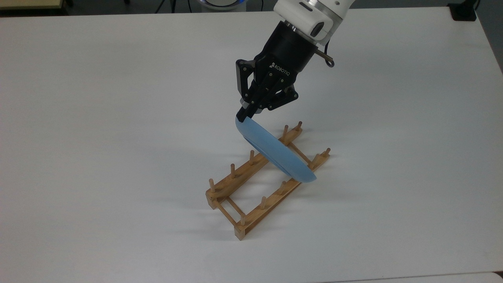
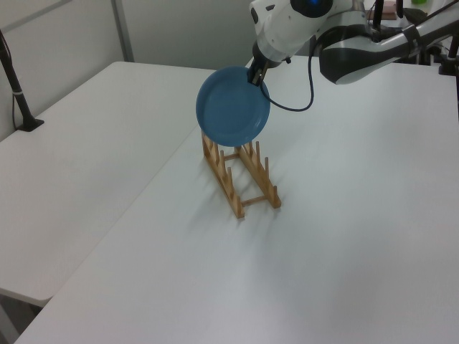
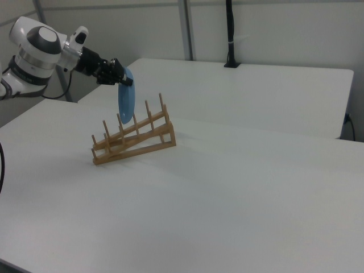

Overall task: Place plate in plate rack
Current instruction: 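Open the gripper to release the plate in the rack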

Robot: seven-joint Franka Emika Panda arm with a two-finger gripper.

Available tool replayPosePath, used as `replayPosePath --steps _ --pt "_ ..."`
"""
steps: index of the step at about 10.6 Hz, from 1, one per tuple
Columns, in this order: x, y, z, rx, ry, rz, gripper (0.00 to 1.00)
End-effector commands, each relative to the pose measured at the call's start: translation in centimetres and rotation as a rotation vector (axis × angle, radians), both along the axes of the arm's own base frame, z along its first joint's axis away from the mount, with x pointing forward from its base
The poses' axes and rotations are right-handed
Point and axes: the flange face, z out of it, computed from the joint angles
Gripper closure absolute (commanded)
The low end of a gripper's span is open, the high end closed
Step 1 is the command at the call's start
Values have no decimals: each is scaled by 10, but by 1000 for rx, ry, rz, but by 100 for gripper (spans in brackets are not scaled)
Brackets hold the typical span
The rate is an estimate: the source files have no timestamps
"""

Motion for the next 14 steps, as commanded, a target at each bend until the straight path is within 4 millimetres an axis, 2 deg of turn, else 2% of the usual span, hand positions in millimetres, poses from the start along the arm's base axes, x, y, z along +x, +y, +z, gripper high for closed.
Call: replayPosePath --steps 1,3,6,7,8,9,10,12,14 --pt "-5 3 -9 -35 8 42 100" --pt "-6 6 -23 -55 25 45 100" --pt "-4 10 -34 -64 15 36 100" --pt "-4 11 -35 -60 9 31 86" --pt "-5 13 -32 -49 -4 24 50" --pt "-5 15 -31 -25 -26 3 22" --pt "-6 17 -31 -8 -44 -13 0" --pt "-9 28 -30 -7 -46 -1 0" --pt "-9 28 -29 -2 -48 -3 0"
